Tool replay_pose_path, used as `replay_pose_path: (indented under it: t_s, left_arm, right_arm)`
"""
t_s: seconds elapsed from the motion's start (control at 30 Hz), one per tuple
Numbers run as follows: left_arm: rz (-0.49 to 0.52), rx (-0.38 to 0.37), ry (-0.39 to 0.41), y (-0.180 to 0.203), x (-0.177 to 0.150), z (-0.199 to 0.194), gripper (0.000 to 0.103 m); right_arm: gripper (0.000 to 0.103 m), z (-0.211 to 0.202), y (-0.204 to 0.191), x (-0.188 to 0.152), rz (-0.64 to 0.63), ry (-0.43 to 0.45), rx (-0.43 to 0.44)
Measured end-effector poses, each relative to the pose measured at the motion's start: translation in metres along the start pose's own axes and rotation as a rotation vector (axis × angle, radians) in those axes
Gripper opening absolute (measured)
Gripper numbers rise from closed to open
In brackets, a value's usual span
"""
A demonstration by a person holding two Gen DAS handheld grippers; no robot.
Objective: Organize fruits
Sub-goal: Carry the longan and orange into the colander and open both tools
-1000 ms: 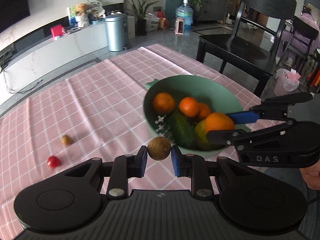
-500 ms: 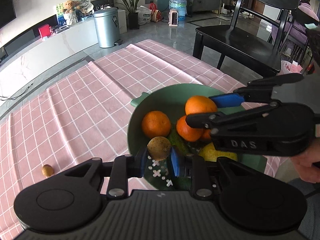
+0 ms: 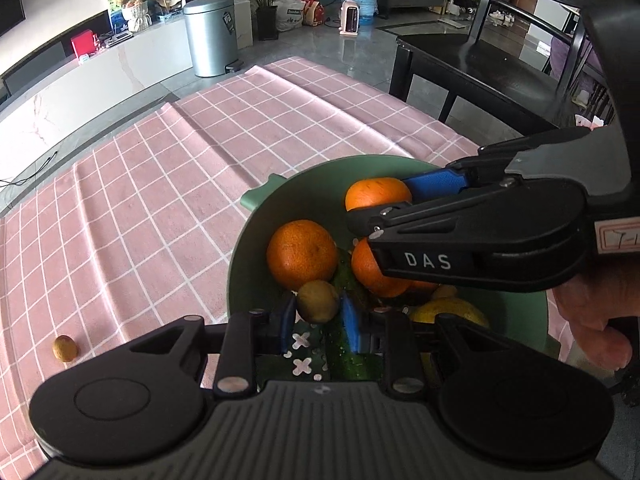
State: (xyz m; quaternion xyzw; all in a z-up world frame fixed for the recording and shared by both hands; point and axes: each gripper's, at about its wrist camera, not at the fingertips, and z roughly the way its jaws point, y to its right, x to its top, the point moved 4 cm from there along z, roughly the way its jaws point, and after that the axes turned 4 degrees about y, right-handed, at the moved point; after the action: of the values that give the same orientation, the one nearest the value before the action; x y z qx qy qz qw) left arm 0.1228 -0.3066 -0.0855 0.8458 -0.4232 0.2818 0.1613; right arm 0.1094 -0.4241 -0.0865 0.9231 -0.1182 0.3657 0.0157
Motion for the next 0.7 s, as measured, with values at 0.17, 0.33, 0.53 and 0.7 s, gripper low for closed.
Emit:
replay_pose_path:
  t_s: [0.17,0.33,0.53,0.7]
  left_arm:
    - [-0.04,-0.016,0.022,-0.004,0.003,-0.014,0.054]
    - [-0.058,-0.019,0.066,-0.012,0.003,-0.041,0.056]
    - [-0.098,0.018,0.101,-0.031,-0.01,-0.081,0.056]
    - [-0.145,0.051,0.128,-0.052,-0.03,-0.116,0.058]
  right_arm:
    - [0.054,-0.012,-0.004,0.003,-0.009,0.018,-0.012]
    - [0.054,-0.032,-0.009,0.011,-0.017,0.045,-0.025]
    - [0.054,-0.061,-0.032,0.017,-0.041,0.077,-0.013]
    - [0.054,-0.082,-0.061,0.018,-0.078,0.103,0.005]
